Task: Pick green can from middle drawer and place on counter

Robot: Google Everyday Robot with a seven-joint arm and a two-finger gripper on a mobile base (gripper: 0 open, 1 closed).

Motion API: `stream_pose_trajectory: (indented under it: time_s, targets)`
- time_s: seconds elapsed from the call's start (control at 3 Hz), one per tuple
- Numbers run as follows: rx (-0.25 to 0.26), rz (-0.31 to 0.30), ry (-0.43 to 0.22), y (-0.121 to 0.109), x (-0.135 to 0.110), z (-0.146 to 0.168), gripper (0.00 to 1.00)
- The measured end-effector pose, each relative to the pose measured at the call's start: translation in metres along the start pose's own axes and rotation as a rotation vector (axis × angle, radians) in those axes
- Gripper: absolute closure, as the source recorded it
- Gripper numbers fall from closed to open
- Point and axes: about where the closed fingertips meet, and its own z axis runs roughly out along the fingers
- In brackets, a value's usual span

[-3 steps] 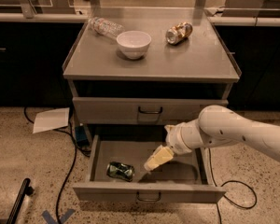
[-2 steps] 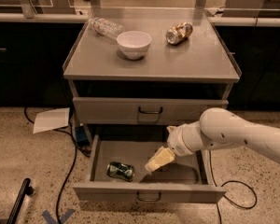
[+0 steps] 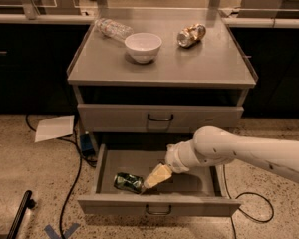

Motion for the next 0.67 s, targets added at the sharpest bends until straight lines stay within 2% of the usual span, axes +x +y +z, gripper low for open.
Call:
stream_pose_trajectory:
  time_s: [0.33, 0.67]
  targets:
    - [-0.042, -0.012, 0.003, 0.0005, -0.0022, 0.0417, 0.00]
    - [-0.047, -0.009, 0.004, 0.0016, -0.0007, 0.0448, 0.00]
